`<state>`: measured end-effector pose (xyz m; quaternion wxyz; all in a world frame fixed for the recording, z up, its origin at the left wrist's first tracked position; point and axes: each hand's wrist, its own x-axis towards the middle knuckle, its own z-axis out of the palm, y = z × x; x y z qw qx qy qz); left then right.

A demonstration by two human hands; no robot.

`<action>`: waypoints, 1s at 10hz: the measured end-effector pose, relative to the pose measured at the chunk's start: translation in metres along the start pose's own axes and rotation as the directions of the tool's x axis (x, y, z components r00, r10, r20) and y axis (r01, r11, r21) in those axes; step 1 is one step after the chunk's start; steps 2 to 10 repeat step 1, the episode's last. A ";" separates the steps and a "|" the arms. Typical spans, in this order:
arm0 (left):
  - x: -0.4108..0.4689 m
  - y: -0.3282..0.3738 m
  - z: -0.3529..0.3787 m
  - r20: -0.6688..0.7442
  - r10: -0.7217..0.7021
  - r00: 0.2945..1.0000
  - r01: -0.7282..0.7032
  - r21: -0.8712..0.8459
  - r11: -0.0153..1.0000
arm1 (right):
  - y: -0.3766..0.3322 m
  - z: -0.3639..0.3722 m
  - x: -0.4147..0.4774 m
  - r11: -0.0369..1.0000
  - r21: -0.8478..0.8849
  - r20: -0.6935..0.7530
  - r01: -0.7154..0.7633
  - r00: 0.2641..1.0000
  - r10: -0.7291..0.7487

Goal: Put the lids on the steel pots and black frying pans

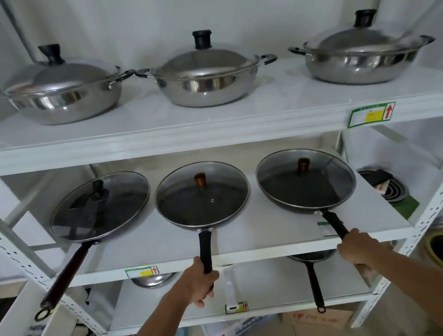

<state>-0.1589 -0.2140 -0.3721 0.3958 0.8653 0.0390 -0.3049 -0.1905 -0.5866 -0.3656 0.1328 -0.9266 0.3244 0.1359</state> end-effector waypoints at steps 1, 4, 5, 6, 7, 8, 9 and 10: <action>-0.014 0.013 -0.014 -0.010 -0.067 0.998 0.067 0.198 0.978 | -0.011 -0.024 -0.005 1.000 0.001 0.030 -0.002 1.000 0.002; -0.014 0.013 -0.014 -0.010 -0.067 0.998 0.067 0.198 0.978 | -0.011 -0.024 -0.005 1.000 0.001 0.030 -0.002 1.000 0.002; -0.014 0.013 -0.014 -0.010 -0.067 0.998 0.067 0.198 0.978 | -0.011 -0.024 -0.005 1.000 0.001 0.030 -0.002 1.000 0.002; -0.014 0.013 -0.014 -0.010 -0.067 0.998 0.067 0.198 0.978 | -0.011 -0.024 -0.005 1.000 0.001 0.030 -0.002 1.000 0.002; -0.014 0.013 -0.014 -0.010 -0.067 0.998 0.067 0.198 0.978 | -0.011 -0.024 -0.005 1.000 0.001 0.030 -0.002 1.000 0.002; -0.014 0.013 -0.014 -0.010 -0.067 0.998 0.067 0.198 0.978 | -0.011 -0.024 -0.005 1.000 0.001 0.030 -0.002 1.000 0.002; -0.014 0.013 -0.014 -0.010 -0.067 0.998 0.067 0.198 0.978 | -0.011 -0.024 -0.005 1.000 0.001 0.030 -0.002 1.000 0.002; -0.014 0.013 -0.014 -0.010 -0.067 0.998 0.067 0.198 0.978 | -0.011 -0.024 -0.005 1.000 0.001 0.030 -0.002 1.000 0.002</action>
